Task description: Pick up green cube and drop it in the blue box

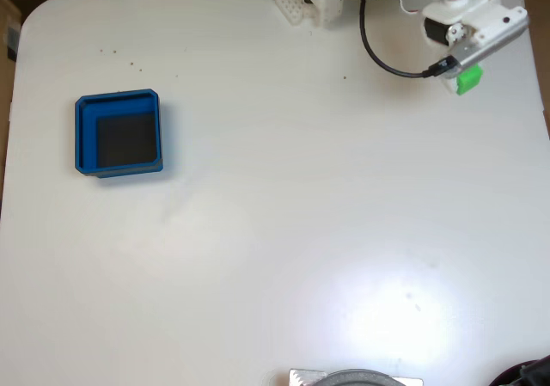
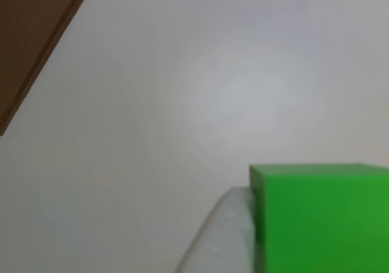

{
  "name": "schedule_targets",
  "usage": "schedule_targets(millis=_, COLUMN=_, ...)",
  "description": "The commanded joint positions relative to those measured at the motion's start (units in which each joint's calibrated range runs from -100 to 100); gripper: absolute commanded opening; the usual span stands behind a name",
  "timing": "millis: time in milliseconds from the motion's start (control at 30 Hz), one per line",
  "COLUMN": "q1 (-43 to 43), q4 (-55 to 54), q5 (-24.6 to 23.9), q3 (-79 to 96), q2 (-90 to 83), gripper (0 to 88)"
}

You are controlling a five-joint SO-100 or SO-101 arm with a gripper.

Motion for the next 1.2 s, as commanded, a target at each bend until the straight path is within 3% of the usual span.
schedule_targets(millis=0, q1=5.7, q4=0.5, q5=0.0, q3=-3.3, q2=-5.8, gripper=1.1)
schedule_targets(millis=667, q1=34.3, q4=0.4, q5=0.0, q3=-3.1, q2=-5.2, gripper=1.1)
schedule_targets(millis=1167, q1=50.1, q4=-0.4, q5=-0.3, q3=-3.1, q2=-1.6, gripper=1.1)
